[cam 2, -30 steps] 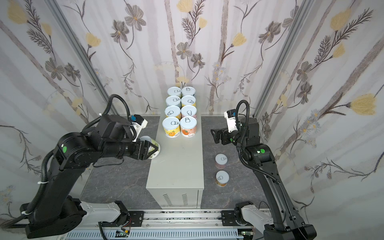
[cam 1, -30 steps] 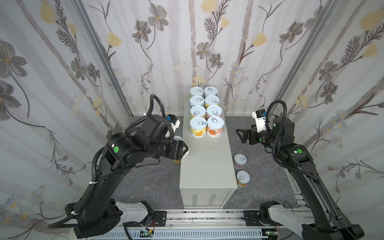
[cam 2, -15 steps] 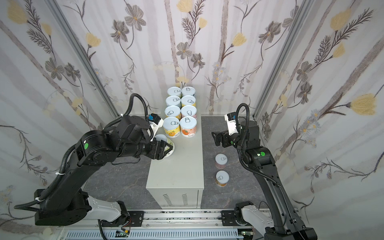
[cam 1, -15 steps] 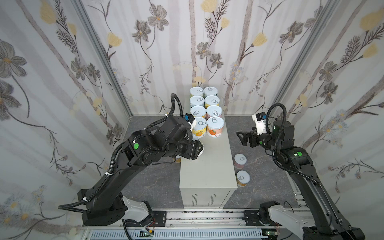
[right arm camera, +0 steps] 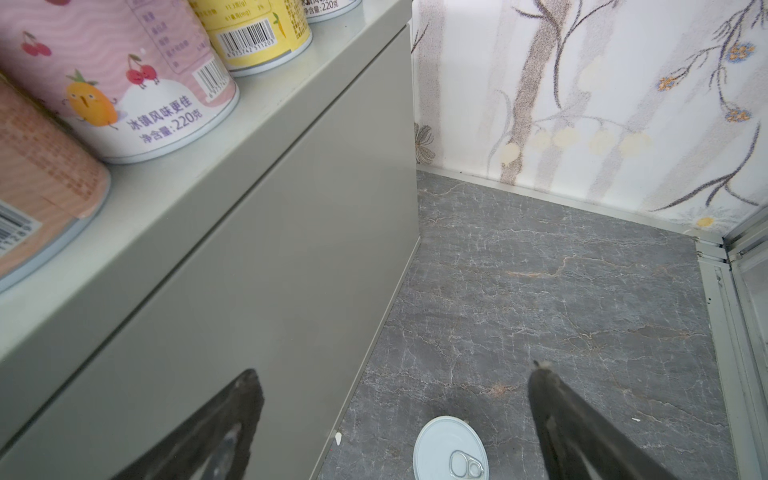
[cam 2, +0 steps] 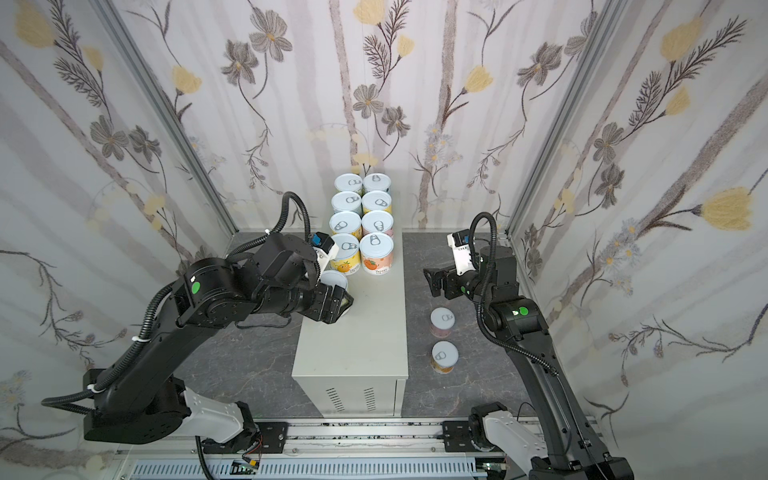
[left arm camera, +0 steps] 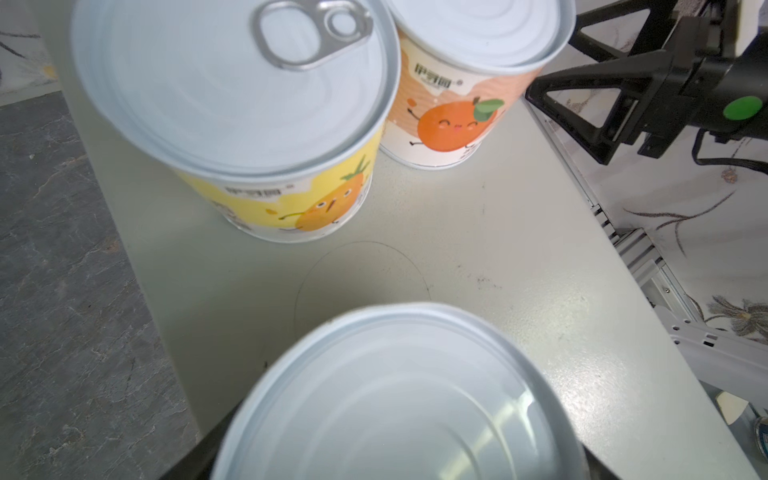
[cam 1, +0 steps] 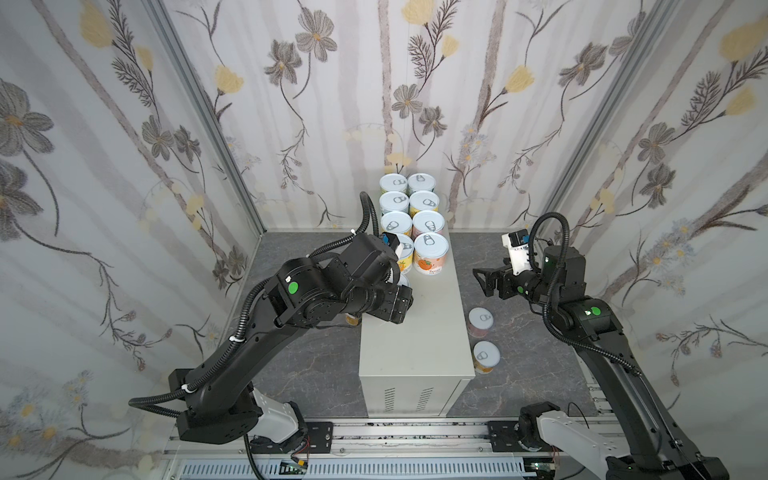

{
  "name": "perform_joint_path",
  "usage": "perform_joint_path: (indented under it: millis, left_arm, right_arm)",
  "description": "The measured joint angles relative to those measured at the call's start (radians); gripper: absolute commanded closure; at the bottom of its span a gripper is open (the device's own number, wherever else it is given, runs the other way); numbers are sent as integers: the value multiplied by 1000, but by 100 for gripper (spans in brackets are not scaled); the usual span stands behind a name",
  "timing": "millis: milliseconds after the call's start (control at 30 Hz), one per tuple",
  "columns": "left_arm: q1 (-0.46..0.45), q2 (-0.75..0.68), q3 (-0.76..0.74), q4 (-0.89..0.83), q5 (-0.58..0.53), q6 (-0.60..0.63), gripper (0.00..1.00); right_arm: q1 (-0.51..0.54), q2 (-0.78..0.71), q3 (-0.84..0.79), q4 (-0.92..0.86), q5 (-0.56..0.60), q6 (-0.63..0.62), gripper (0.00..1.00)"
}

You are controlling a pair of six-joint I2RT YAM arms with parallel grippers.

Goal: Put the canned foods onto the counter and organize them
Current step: 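Set the green can down nearest the robot and open the left gripper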

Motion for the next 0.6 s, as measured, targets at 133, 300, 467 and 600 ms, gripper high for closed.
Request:
perform_joint_path:
  millis: [133, 300, 467, 600]
  left_arm:
    - [-4, -31, -56, 33, -19, 0, 8]
    - [-8, -151, -206, 147, -20, 2, 0]
    - [-8, -314, -393, 290, -8, 10, 0]
    - [-8, -496, -610, 436, -3, 39, 0]
  right_arm:
    - [-2, -6, 0, 0, 1, -6, 0]
    - [-3, -12, 0, -2, 1, -5, 0]
    - [-3, -22, 30, -17, 2, -5, 0]
    - [0, -59, 48, -9, -49, -29, 0]
